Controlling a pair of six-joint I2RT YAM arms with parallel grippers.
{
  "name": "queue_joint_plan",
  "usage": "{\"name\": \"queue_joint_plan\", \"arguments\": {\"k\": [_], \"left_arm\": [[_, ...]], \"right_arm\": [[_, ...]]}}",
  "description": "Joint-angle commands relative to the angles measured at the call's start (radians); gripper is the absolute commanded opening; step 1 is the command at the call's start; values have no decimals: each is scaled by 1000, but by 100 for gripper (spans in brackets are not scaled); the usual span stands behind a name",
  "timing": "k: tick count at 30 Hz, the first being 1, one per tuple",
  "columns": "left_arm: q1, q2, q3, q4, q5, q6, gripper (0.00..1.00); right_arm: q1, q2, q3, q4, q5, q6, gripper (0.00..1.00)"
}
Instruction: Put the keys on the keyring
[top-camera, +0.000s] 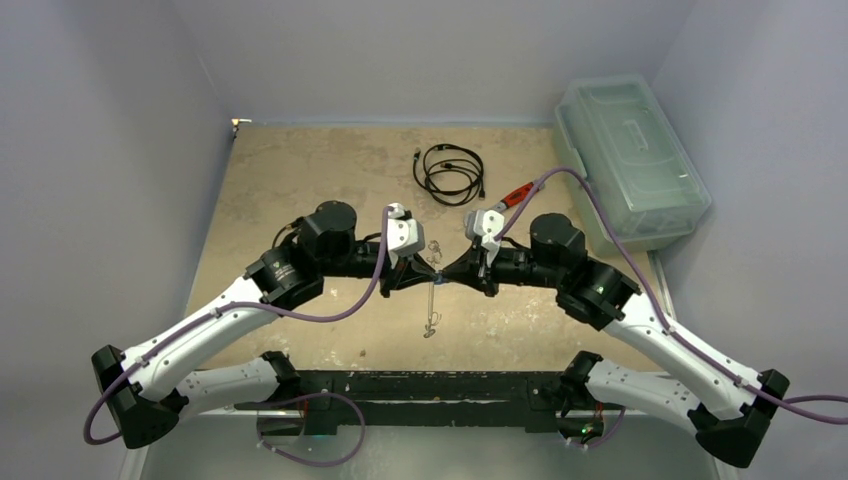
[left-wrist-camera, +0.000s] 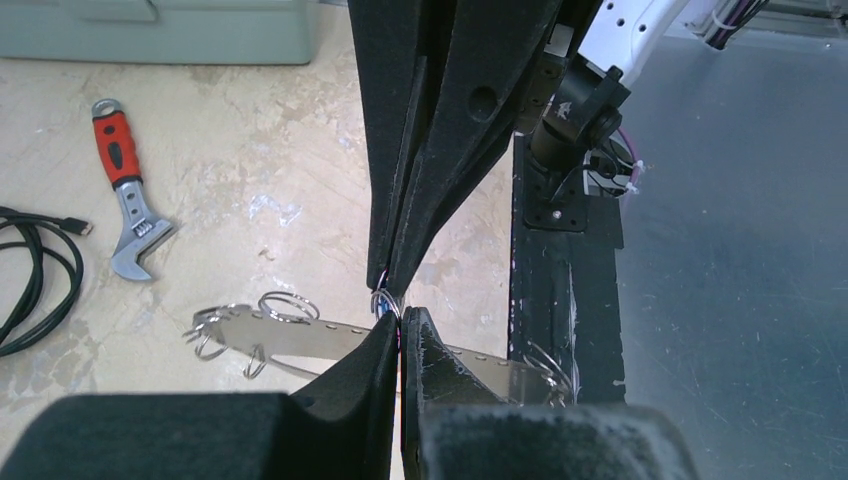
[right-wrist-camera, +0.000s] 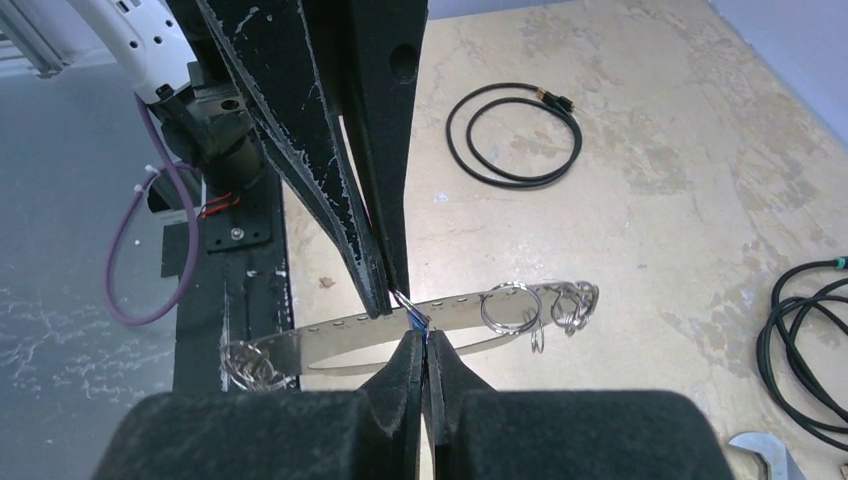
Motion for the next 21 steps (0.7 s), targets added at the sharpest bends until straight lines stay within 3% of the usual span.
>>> {"name": "queue_joint_plan", "arguments": {"k": [1,5,9,12,21], "left_arm": [[0,-40,9,106,70,-30,0],[0,-50,5,150,86,-52,0],[-1,-44,10,153,99,-54,0],[0,-45,11,155,109,-56,0],[0,-44,9,159,115,-51,0]], "right_arm": [[0,-27,-10,26,27,8,3],[-1,-36,-16,33,17,14,11],[0,-50,-16,37,13,16,33],[1,-76,-18,49,15,19,44],[0,-156,-16,84,-10,26,51]]}}
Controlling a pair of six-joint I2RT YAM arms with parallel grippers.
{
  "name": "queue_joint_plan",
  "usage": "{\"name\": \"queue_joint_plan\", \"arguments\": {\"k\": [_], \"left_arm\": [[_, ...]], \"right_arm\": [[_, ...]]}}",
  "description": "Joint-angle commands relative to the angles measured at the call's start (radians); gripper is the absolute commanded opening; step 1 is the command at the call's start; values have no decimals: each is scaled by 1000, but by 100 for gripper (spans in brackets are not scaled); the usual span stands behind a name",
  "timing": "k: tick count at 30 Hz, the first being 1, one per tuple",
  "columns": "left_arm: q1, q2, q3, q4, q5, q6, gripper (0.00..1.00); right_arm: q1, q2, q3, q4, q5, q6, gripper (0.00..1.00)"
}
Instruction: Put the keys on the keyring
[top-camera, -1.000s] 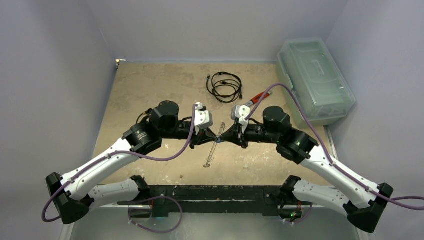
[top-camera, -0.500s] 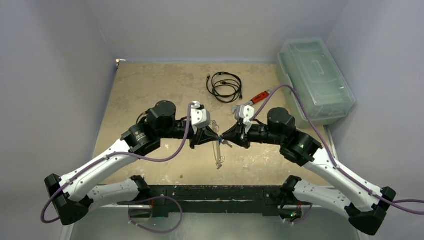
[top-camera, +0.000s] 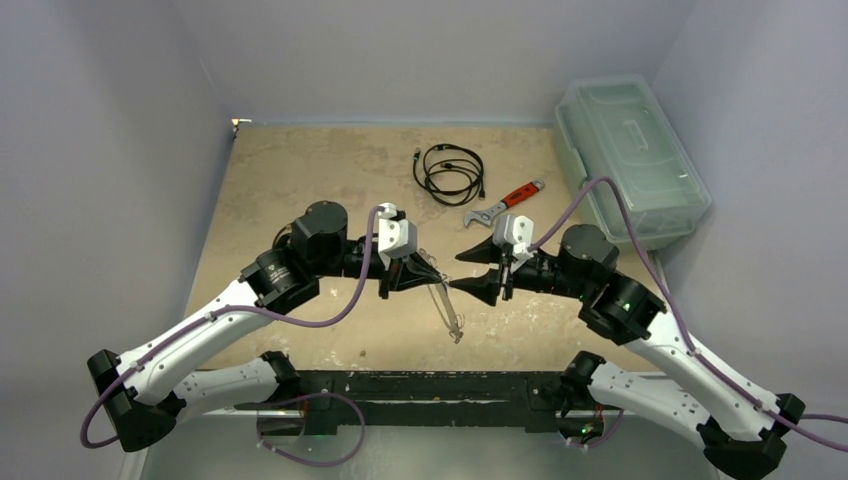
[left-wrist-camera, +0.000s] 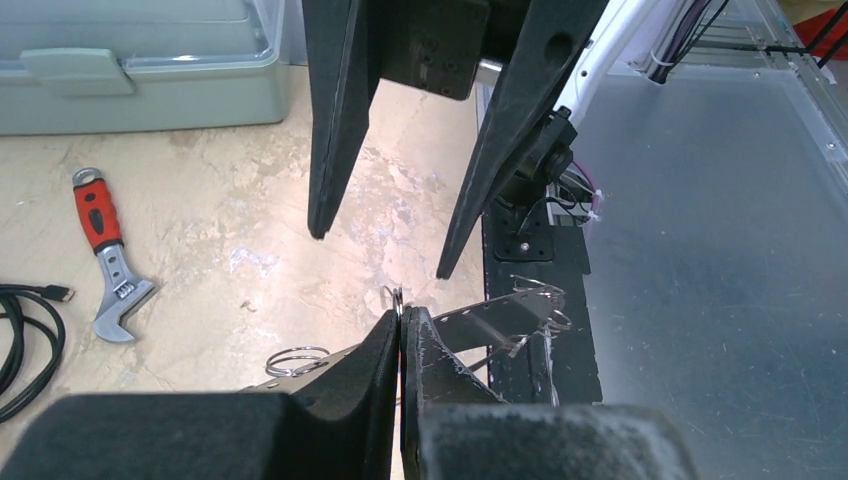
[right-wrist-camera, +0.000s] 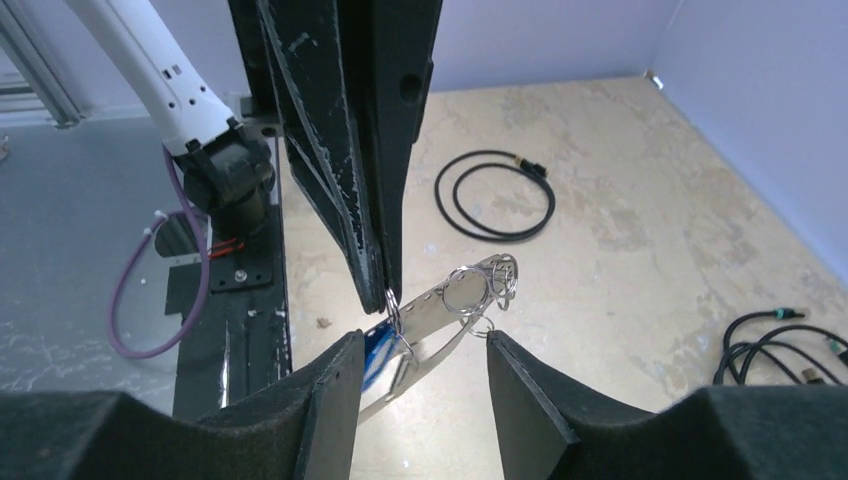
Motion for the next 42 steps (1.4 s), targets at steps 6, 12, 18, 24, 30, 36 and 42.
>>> {"name": "queue_joint_plan", "arguments": {"k": [6,12,18,24,30,36,42], "left_arm": [[0,-24,10,80,34,-16,0],[0,-28,5,84,32,-19,0],[0,-39,-2,91,23,-24,0],[0,-42,-2,92,22,-26,0],[0,-43,-7,94,22,-26,0],[0,-44,-13,96,17,-26,0],[0,-39,-17,94,6,-18,0]], "right_arm": [[1,-20,-19,67,-25,15,47],[1,10,-23,89,-46,14,43],[1,25,-19,98,-67,11,40],[1,41,-14,105,-90,6,38],[1,63,-6,115,-106,3,27],[1,69,-3,121,-115,1,10],[0,71,-3,112,-123,0,0]]}}
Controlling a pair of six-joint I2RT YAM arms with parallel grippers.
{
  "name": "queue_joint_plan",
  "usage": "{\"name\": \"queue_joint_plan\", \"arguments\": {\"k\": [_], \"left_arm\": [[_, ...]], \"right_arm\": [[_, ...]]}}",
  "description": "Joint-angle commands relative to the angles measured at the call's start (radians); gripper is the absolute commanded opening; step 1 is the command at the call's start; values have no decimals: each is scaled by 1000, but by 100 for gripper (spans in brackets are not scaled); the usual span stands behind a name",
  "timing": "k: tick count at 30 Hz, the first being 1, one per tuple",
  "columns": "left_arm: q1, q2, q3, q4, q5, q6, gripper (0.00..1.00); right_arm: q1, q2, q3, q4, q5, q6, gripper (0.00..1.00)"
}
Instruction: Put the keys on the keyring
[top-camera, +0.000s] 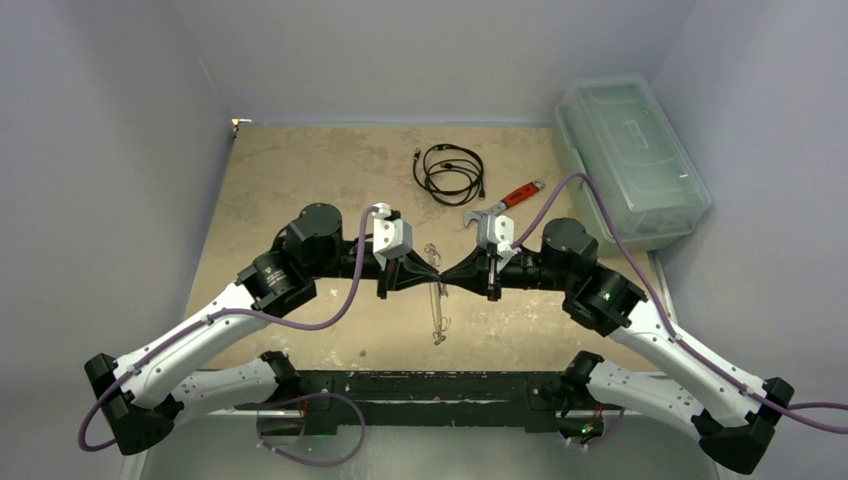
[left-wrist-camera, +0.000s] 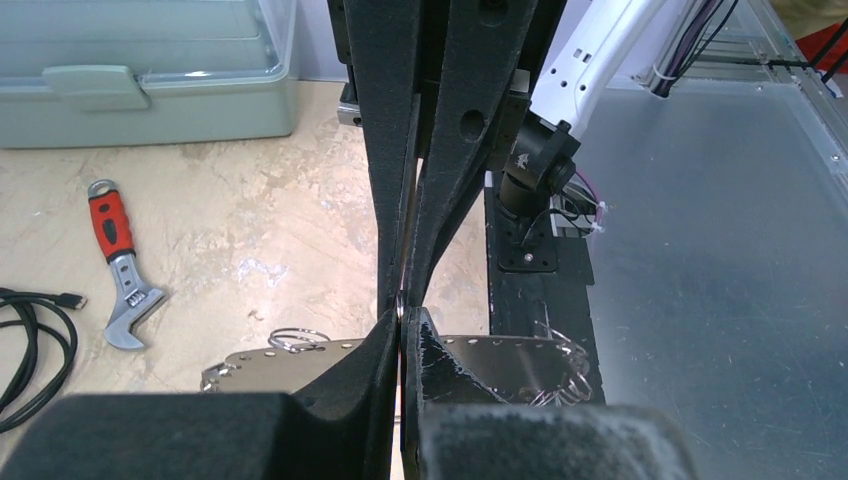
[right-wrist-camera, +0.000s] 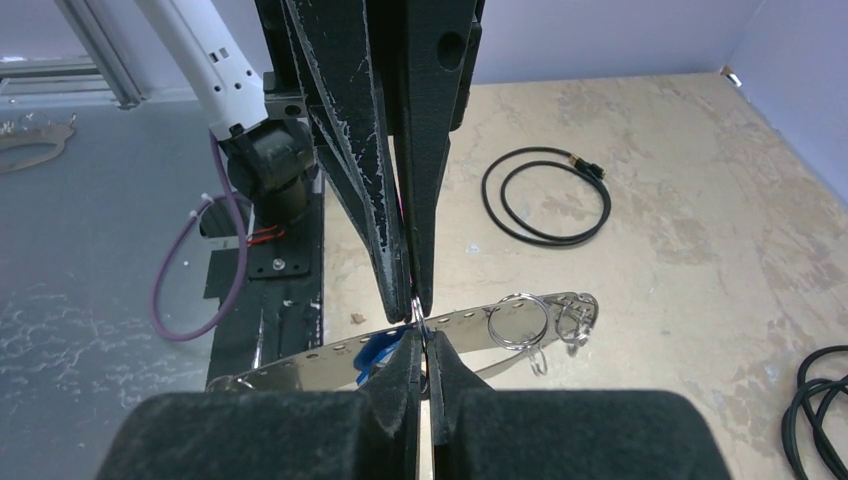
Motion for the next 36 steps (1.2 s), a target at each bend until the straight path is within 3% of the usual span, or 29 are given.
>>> {"name": "queue_joint_plan", "arguments": {"k": [1,3,8,9,11,16,19,30,36], "left_arm": [[-1,-16,-2,58,6,1,0],[-1,-12,3,41,0,14,5],[-1,-14,25,-23,-28,53,45],[-1,-17,30,-38,-35,61,57],[-1,-22,38,-64,-52,84,64],[-1,-16,71,-141,-97,152,59],[-2,-2,103,-178,-107,171,51],[-9,29,85,-199,-79,237,49],[-20,65,107,-180,-56,237,42]], "right_arm": [[1,1,15,40,-8,-7,0],[1,-1,15,33,-7,-8,0],[0,-3,15,11,12,-10,0],[0,-2,13,6,19,-11,0],[1,2,14,-6,30,-11,0],[0,32,37,-65,94,-30,0],[1,58,56,-97,102,-40,0],[1,87,106,-148,83,-68,0],[1,98,125,-169,59,-78,0]]}}
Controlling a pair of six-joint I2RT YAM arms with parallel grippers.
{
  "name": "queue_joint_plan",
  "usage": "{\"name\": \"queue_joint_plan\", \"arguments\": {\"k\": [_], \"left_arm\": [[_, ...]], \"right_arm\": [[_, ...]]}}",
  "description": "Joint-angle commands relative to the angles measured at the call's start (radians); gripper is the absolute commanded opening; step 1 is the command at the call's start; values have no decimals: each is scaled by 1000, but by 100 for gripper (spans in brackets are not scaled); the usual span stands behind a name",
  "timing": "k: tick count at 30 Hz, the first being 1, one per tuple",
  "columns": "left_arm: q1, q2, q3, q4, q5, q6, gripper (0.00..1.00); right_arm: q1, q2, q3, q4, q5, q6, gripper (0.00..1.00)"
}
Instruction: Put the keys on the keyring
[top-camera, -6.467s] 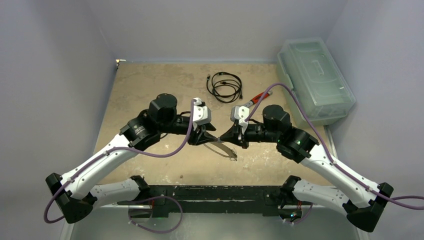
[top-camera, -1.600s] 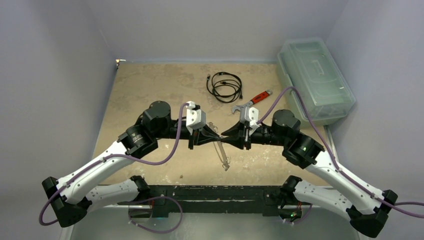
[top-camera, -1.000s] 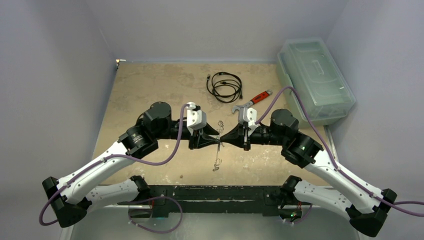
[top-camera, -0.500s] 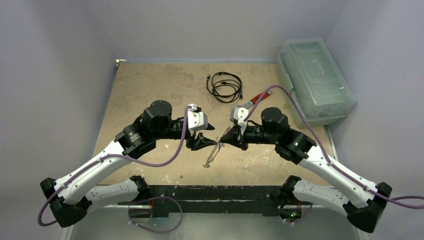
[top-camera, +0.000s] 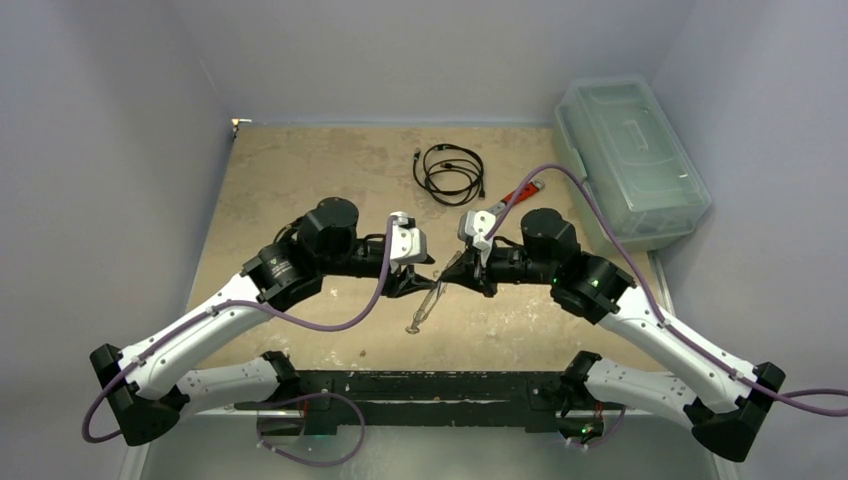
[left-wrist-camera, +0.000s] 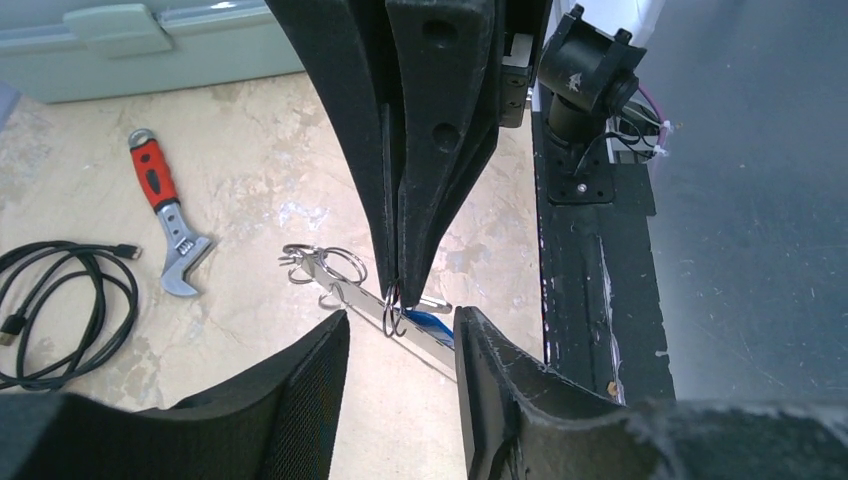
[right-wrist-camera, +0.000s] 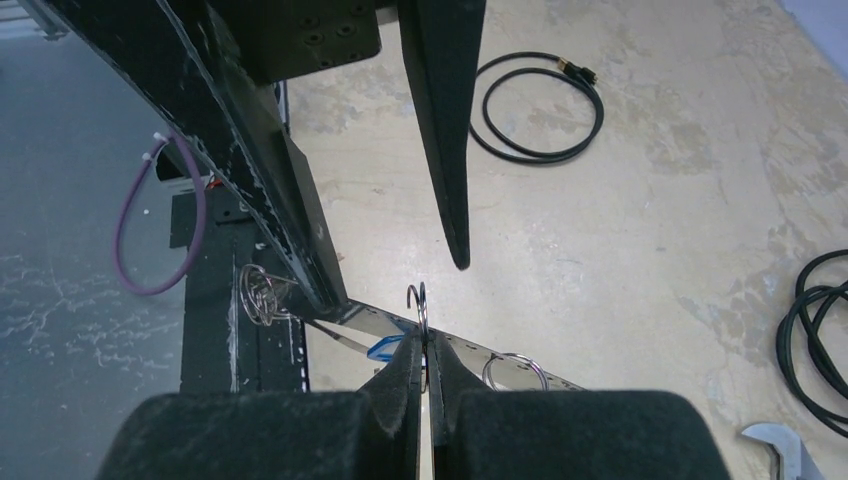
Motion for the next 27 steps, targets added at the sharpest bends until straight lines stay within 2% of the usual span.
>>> {"name": "queue_joint_plan", "arguments": {"k": [1,15,24,27], "left_arm": [[-13,14,25,23,25,27,41],[-38,50,11,25,9,40,29],[-42,55,8,19,-9,48,15],[-43,53,5,17,-7,50,14]], "right_arm": [[1,8,60,-2,-33,-22,0],[1,14,72,-11,-67,-30,0],[1,8,66,-12,-78,-29,0],[1,-1,64,-13,-77,-28,0]]}}
